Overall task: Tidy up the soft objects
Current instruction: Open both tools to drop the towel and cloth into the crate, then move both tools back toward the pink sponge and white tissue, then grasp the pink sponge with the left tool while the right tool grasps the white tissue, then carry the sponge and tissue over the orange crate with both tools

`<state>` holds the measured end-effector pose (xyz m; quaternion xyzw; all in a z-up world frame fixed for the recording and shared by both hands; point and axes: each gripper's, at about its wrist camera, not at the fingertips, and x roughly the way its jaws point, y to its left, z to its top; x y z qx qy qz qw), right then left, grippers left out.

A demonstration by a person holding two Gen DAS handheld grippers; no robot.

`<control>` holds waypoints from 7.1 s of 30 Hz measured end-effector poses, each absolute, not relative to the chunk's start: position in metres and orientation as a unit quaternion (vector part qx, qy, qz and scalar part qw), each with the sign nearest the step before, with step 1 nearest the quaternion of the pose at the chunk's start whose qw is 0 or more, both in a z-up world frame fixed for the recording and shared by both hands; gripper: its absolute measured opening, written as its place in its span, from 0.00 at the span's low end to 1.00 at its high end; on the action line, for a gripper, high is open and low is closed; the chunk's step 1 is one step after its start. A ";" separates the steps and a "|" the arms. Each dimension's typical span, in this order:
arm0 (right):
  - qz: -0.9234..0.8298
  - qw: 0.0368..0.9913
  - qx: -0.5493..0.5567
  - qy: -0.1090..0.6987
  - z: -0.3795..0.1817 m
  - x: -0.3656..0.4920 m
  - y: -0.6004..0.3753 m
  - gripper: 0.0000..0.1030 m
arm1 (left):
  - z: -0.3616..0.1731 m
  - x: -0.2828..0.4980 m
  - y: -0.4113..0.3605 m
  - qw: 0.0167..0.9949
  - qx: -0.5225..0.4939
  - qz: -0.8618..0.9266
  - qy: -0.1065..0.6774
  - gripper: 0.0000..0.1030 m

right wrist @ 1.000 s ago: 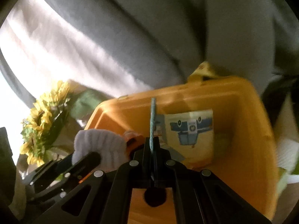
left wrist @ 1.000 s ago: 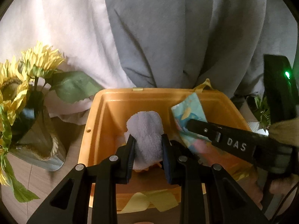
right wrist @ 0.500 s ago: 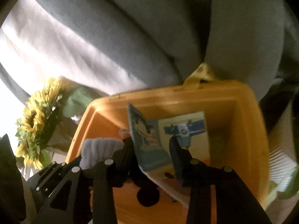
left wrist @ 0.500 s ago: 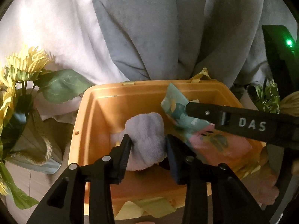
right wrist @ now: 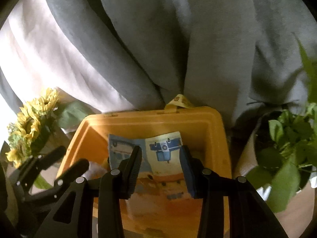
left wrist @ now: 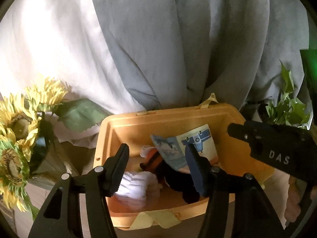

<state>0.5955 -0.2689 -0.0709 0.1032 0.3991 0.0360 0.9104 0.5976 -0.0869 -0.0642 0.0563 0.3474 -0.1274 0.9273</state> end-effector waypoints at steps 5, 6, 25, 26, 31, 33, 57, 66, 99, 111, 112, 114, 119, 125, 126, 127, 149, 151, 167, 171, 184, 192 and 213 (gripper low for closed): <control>0.042 0.902 0.112 0.415 -0.071 0.591 -0.272 0.40 | -0.062 0.595 -0.087 0.931 0.073 -0.117 0.338 0.61; 0.047 0.898 0.115 0.422 -0.072 0.591 -0.272 0.40 | -0.062 0.595 -0.088 0.932 0.083 -0.111 0.335 0.62; 0.166 0.763 0.154 0.606 -0.141 0.625 -0.230 0.11 | -0.082 0.603 -0.064 0.920 0.057 -0.090 0.378 0.63; 0.169 0.759 0.149 0.611 -0.144 0.630 -0.226 0.11 | -0.083 0.605 -0.062 0.918 0.053 -0.088 0.382 0.63; 0.161 0.742 0.150 0.633 -0.162 0.642 -0.215 0.11 | -0.086 0.607 -0.056 0.916 0.055 -0.076 0.390 0.63; 0.162 0.748 0.150 0.626 -0.161 0.640 -0.214 0.11 | -0.085 0.605 -0.056 0.916 0.054 -0.079 0.390 0.63; 0.070 0.902 0.080 0.418 -0.043 0.502 -0.215 0.24 | -0.037 0.497 -0.042 0.936 0.066 -0.088 0.333 0.74; 0.027 0.912 0.110 0.393 -0.042 0.433 -0.219 0.50 | -0.032 0.434 -0.035 0.946 0.062 -0.080 0.308 0.77; -0.282 0.907 0.187 0.252 -0.081 0.267 -0.166 0.72 | -0.086 0.378 0.040 0.917 0.091 -0.249 0.300 0.79; -0.460 0.835 0.206 0.221 -0.110 0.236 -0.112 0.86 | -0.116 0.409 0.051 0.888 0.112 -0.333 0.297 0.78; -0.461 0.832 0.210 0.225 -0.114 0.238 -0.111 0.86 | -0.118 0.413 0.051 0.887 0.112 -0.336 0.295 0.78; -0.465 0.825 0.216 0.236 -0.122 0.244 -0.109 0.86 | -0.126 0.425 0.047 0.883 0.117 -0.342 0.300 0.78; -0.499 0.801 0.217 0.248 -0.145 0.255 -0.102 0.86 | -0.149 0.449 0.040 0.870 0.121 -0.352 0.324 0.78; -0.516 0.779 0.238 0.266 -0.166 0.263 -0.102 0.86 | -0.169 0.464 0.027 0.853 0.130 -0.365 0.350 0.78; -0.520 0.775 0.241 0.267 -0.169 0.264 -0.102 0.86 | -0.173 0.467 0.024 0.850 0.133 -0.367 0.353 0.78; -0.521 0.772 0.246 0.268 -0.172 0.265 -0.103 0.86 | -0.176 0.469 0.022 0.849 0.136 -0.368 0.355 0.78; -0.537 0.713 0.299 0.337 -0.222 0.283 -0.132 0.86 | -0.218 0.497 -0.028 0.814 0.164 -0.384 0.404 0.78; -0.537 0.708 0.301 0.346 -0.225 0.284 -0.135 0.86 | -0.221 0.498 -0.031 0.811 0.166 -0.386 0.406 0.78; -0.532 0.704 0.291 0.369 -0.229 0.288 -0.150 0.54 | -0.228 0.496 -0.038 0.818 0.187 -0.375 0.394 0.50; -0.525 0.713 0.281 0.371 -0.228 0.288 -0.153 0.37 | -0.225 0.492 -0.037 0.826 0.197 -0.374 0.373 0.39; -0.462 0.755 0.291 0.364 -0.216 0.301 -0.147 0.19 | -0.215 0.491 -0.029 0.809 0.167 -0.403 0.394 0.37; -0.424 0.775 0.298 0.362 -0.206 0.294 -0.146 0.19 | -0.195 0.473 -0.023 0.810 0.159 -0.407 0.392 0.37; -0.270 0.871 0.235 0.336 -0.137 0.290 -0.136 0.19 | -0.126 0.420 -0.004 0.855 0.106 -0.340 0.378 0.37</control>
